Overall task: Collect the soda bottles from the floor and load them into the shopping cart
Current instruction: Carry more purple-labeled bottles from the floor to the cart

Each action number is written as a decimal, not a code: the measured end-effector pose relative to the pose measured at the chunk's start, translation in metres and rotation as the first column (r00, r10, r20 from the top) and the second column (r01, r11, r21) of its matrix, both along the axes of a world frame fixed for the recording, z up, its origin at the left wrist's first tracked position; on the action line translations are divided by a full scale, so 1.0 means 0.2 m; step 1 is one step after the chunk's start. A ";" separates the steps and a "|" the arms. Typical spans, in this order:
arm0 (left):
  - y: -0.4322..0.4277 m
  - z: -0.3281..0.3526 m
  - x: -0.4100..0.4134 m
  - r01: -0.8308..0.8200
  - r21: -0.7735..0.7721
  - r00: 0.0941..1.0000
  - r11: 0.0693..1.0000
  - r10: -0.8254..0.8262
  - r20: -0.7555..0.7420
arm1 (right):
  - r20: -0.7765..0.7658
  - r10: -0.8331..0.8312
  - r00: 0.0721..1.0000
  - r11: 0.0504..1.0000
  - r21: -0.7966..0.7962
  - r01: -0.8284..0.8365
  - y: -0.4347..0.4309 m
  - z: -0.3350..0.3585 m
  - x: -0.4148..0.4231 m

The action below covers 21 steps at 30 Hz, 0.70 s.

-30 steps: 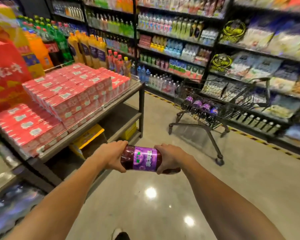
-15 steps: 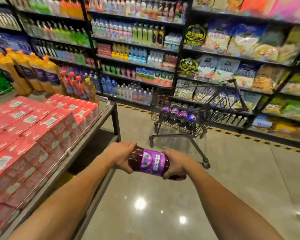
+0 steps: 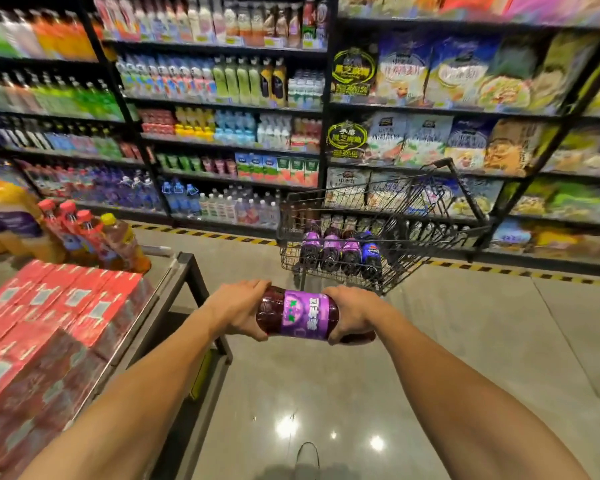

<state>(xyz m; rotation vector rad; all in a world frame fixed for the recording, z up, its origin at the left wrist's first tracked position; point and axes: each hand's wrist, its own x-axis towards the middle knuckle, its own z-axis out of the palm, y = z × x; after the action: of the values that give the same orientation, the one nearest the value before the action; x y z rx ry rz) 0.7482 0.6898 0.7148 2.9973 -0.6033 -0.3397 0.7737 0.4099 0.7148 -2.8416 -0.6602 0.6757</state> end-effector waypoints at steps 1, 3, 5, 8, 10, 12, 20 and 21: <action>0.00 0.01 0.08 -0.001 0.001 1.000 1.000 0.001 -0.001 | 0.000 0.000 1.000 1.000 0.002 0.000 -0.01 0.01 0.08; -0.01 0.01 0.24 -0.006 0.000 1.000 1.000 0.006 0.014 | 0.009 0.003 1.000 1.000 -0.008 -0.003 -0.02 0.03 0.26; -0.01 0.01 0.38 -0.005 -0.010 0.999 1.000 0.006 0.041 | 0.037 0.012 0.999 0.999 -0.038 -0.011 -0.02 0.04 0.41; -0.01 0.01 0.58 0.011 -0.035 0.998 0.999 -0.009 0.057 | 0.031 0.012 0.999 0.999 -0.044 -0.010 -0.03 0.04 0.61; 0.00 0.00 0.71 0.017 -0.027 0.998 0.999 -0.015 0.061 | 0.016 0.011 1.000 0.999 -0.051 -0.010 -0.03 0.04 0.74; 0.01 -0.02 0.85 0.018 -0.035 0.998 0.999 -0.016 0.059 | 0.009 -0.001 1.000 0.999 -0.051 0.001 -0.01 0.02 0.87; 0.09 -0.14 1.45 0.056 -0.078 0.998 0.995 -0.059 -0.033 | -0.071 -0.049 0.996 0.997 -0.071 0.044 0.07 -0.08 1.40; 0.10 -0.15 1.54 0.068 -0.076 0.997 0.995 -0.071 -0.040 | -0.074 -0.062 0.995 0.996 -0.063 0.058 0.08 -0.09 1.47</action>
<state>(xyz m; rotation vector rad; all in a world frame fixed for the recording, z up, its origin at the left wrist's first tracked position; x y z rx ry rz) 1.0567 0.7092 0.6850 2.8953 -0.7016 -0.3752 1.0669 0.4253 0.6962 -2.8612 -0.5496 0.8020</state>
